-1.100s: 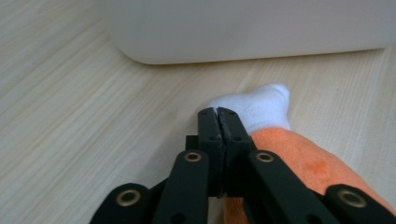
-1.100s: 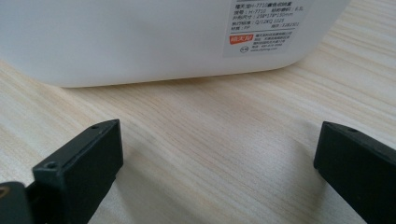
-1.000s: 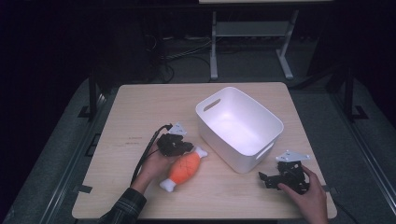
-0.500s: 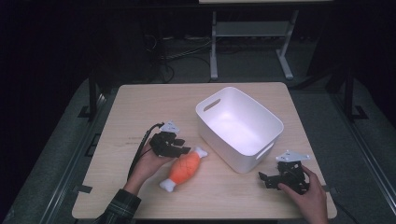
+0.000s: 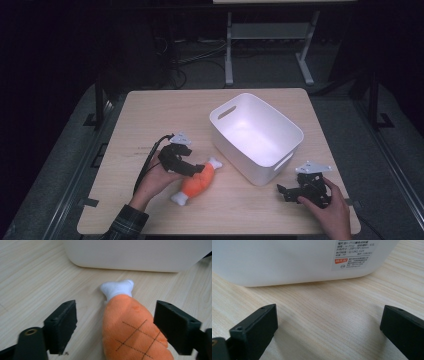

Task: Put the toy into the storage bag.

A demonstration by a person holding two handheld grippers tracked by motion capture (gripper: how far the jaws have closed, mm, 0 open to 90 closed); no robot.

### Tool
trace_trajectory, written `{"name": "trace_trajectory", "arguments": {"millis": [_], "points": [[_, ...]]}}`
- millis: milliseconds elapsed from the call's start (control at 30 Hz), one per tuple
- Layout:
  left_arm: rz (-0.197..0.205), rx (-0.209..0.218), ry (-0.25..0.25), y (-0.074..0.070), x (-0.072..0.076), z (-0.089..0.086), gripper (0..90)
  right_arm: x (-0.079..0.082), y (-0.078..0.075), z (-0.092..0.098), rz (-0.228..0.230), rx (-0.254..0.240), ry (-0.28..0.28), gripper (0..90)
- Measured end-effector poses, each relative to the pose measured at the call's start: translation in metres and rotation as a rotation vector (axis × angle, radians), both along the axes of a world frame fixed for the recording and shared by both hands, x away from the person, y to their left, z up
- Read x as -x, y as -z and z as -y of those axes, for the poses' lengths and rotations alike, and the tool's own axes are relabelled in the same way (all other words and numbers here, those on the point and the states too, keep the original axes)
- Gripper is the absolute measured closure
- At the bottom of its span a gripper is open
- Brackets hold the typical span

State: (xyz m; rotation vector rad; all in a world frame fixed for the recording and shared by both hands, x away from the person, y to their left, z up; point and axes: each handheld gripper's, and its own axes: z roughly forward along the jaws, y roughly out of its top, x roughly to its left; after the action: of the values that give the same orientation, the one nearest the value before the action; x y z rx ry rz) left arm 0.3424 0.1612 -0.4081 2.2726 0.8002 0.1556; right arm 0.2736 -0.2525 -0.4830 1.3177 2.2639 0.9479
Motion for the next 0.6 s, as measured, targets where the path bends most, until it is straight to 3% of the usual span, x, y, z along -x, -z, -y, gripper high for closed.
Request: {"name": "trace_trajectory", "arguments": {"millis": [367, 600], "points": [[0.014, -0.027, -0.014, -0.002, 0.015, 0.004, 12.5, 0.000, 0.000, 0.000, 0.000, 0.000, 0.000, 0.7], [0.015, -0.040, -0.027, 0.006, 0.024, 0.008, 12.5, 0.000, 0.000, 0.000, 0.000, 0.000, 0.000, 0.7]]}}
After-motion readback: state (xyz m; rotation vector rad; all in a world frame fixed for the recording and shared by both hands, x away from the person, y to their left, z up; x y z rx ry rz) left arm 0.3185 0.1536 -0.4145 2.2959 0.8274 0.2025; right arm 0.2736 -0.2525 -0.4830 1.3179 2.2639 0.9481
